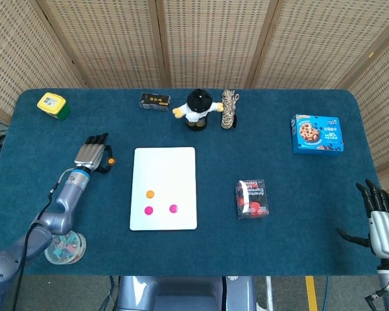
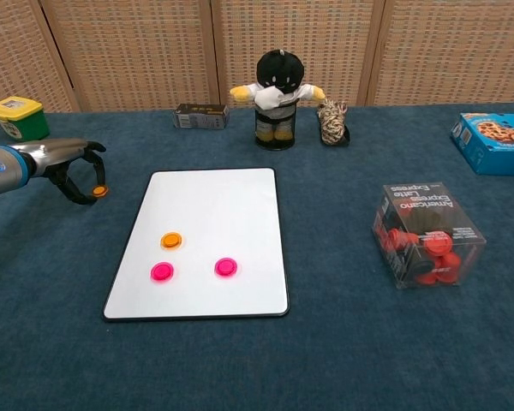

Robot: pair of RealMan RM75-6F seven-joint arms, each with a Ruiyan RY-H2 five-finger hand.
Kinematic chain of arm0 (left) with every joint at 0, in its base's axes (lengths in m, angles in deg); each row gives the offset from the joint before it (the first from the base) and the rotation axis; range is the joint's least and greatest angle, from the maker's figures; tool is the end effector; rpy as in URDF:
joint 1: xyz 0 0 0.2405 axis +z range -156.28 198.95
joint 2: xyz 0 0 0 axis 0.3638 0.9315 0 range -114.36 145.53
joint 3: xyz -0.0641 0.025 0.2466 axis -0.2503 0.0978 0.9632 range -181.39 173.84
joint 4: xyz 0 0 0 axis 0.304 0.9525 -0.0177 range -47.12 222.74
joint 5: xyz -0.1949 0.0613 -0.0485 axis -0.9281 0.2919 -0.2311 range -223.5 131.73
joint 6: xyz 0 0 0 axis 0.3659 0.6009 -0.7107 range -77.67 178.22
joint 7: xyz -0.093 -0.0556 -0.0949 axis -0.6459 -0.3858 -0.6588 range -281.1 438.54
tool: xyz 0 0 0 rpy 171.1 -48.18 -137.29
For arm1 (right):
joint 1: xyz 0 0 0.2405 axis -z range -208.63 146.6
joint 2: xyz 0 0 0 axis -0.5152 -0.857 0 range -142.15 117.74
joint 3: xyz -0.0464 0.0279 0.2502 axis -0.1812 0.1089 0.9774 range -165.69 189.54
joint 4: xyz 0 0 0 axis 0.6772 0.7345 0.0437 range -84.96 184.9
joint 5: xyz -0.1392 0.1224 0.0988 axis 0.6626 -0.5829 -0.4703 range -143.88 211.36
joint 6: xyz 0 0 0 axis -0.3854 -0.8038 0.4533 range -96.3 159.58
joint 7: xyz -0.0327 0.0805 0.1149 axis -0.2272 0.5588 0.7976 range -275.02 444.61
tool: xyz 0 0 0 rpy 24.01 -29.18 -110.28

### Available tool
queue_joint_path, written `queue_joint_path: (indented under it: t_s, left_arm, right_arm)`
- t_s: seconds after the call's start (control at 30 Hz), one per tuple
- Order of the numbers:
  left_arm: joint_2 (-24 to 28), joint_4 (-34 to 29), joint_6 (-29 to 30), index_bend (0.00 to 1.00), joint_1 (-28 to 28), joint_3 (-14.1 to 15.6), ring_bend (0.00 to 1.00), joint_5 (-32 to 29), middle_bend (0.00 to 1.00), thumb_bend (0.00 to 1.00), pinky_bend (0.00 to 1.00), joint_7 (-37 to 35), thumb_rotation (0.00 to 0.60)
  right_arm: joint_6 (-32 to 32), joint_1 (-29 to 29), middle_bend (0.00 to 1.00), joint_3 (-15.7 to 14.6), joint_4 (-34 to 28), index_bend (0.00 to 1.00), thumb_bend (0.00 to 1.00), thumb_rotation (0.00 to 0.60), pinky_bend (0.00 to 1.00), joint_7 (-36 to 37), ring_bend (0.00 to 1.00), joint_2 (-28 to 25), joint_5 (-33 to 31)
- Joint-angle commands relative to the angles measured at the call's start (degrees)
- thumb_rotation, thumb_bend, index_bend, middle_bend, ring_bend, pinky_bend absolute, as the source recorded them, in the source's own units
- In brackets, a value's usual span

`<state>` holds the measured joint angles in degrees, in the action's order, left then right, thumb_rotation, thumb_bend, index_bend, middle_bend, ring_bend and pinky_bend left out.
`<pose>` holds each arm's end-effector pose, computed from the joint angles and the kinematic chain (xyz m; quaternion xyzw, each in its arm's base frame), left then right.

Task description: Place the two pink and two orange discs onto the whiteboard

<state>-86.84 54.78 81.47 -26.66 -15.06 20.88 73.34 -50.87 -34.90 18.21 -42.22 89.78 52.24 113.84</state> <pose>-0.2674 0.4432 -0.0154 -0.6926 -0.4530 -0.2421 0.5065 -0.3251 -0.1875 0.1658 0.5353 -0.4368 0.4020 0.6008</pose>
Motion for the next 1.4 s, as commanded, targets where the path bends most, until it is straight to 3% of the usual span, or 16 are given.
queue_joint_path:
  t_s: [0.03, 0.2, 0.37, 0.53, 0.67, 0.97, 1.4]
  left_arm:
    - [0.4, -0.48, 0.48, 0.65, 0.23, 0.05, 0.0, 0.47, 0.0, 0.35, 0.0, -0.41, 0.6]
    - [2.55, -4.56, 2.98, 0.65, 0.62, -0.39, 0.0, 1.72, 0.0, 0.35, 0.0, -2.04, 0.6]
    - [9.22, -20.02, 10.25, 0.65, 0.96, -0.13, 0.0, 6.91, 0.0, 0.35, 0.0, -2.98, 0.6]
    - [13.16, -33.34, 11.71, 0.65, 0.24, 0.15, 0.0, 7.74, 0.0, 0.35, 0.0, 2.14, 0.6]
    - [12.69, -37.8, 9.8, 0.65, -1.04, 0.31, 0.0, 4.33, 0.0, 0.34, 0.0, 8.21, 0.6]
    - [7.48, -39.07, 9.27, 0.65, -2.98, 1.11, 0.0, -1.86, 0.0, 0.35, 0.0, 16.47, 0.6]
    - [3.06, -35.64, 9.16, 0.65, -5.07, 0.76, 0.0, -7.95, 0.0, 0.34, 0.0, 21.19, 0.6]
  right_arm:
    - [0.04, 0.01, 0.0, -0.02, -0.04, 0.0, 0.0, 0.6, 0.0, 0.12, 0.0, -0.05, -0.01]
    - [0.11, 0.01, 0.0, -0.05, -0.12, 0.0, 0.0, 0.6, 0.0, 0.36, 0.0, -0.11, 0.0]
    - [0.23, -0.05, 0.0, -0.05, -0.21, 0.0, 0.0, 0.6, 0.0, 0.47, 0.0, -0.18, 0.02]
    - [0.17, -0.01, 0.0, -0.05, -0.23, 0.0, 0.0, 0.6, 0.0, 0.79, 0.0, -0.23, 0.04]
    - [0.06, 0.05, 0.0, -0.04, -0.12, 0.0, 0.0, 0.6, 0.0, 1.1, 0.0, -0.24, 0.09]
    - [0.0, 0.14, 0.0, -0.06, 0.1, 0.0, 0.0, 0.6, 0.0, 1.91, 0.0, -0.36, 0.19]
    - [-0.05, 0.19, 0.0, -0.07, 0.16, 0.0, 0.0, 0.6, 0.0, 2.67, 0.0, -0.48, 0.35]
